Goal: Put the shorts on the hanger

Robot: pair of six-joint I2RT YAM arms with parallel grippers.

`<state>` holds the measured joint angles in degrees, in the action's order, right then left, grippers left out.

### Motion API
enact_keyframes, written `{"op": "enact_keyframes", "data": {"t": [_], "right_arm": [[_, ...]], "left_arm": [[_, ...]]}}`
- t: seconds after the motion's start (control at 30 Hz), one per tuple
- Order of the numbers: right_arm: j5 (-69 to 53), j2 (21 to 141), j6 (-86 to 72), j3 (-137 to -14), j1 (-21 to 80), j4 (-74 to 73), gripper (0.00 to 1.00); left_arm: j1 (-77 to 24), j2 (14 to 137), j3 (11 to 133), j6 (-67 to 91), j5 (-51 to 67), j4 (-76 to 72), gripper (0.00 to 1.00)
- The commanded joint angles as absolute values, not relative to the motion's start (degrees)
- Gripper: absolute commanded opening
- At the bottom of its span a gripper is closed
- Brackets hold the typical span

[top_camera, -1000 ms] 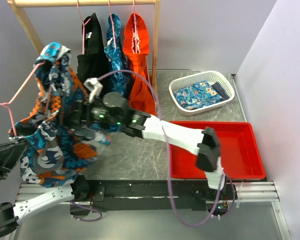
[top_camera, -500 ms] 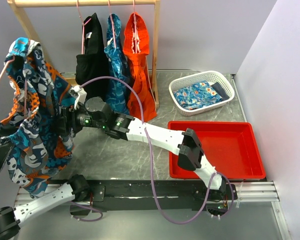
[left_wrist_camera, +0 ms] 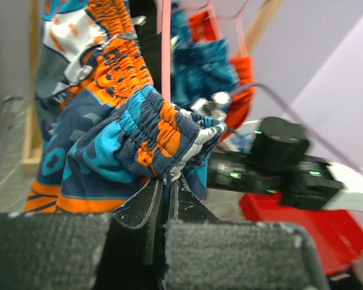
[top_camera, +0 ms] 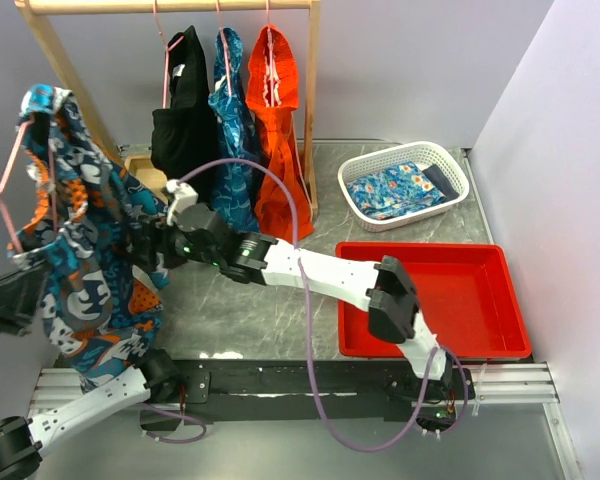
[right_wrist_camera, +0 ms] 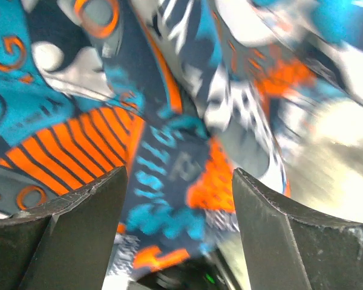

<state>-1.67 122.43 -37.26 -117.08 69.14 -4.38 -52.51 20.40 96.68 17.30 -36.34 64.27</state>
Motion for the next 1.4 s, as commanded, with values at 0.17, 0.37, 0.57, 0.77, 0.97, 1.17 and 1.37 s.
{"op": "enact_keyframes", "data": {"t": [0.17, 0.37, 0.57, 0.77, 0.97, 1.17, 1.37], "right_arm": [[10.28, 105.04, -34.54, -101.88, 69.52, -4.75, 0.78], [11.25, 96.52, -34.98, -94.49, 69.43, -5.45, 0.78], [12.56, 89.75, -34.28, -87.63, 69.43, -5.89, 0.79], [13.8, 85.44, -33.58, -82.97, 69.52, -6.24, 0.79], [14.41, 83.5, -32.96, -81.12, 69.52, -6.59, 0.79], [14.76, 81.74, -32.52, -79.63, 69.52, -6.85, 0.79], [13.89, 81.48, -31.82, -81.21, 69.52, -9.66, 0.79]], "left_arm": [[-52.21, 28.82, 91.06, 18.45, -50.09, 63.98, 0.01], [-55.71, 35.59, 86.05, 22.93, -56.4, 67.4, 0.01], [-67.75, 42.27, 86.92, 35.4, -67.22, 76.52, 0.01], [-69.17, 47.72, 88.33, 39.38, -73.12, 78.66, 0.01], [-55.3, 52.82, 84.82, 23.87, -71.91, 65.34, 0.01], [-40.62, 52.38, 84.19, 9.58, -57.94, 45.63, 0.01], [-22.96, 56.51, 91.75, 8.79, -31.26, 39.64, 0.01]]}}
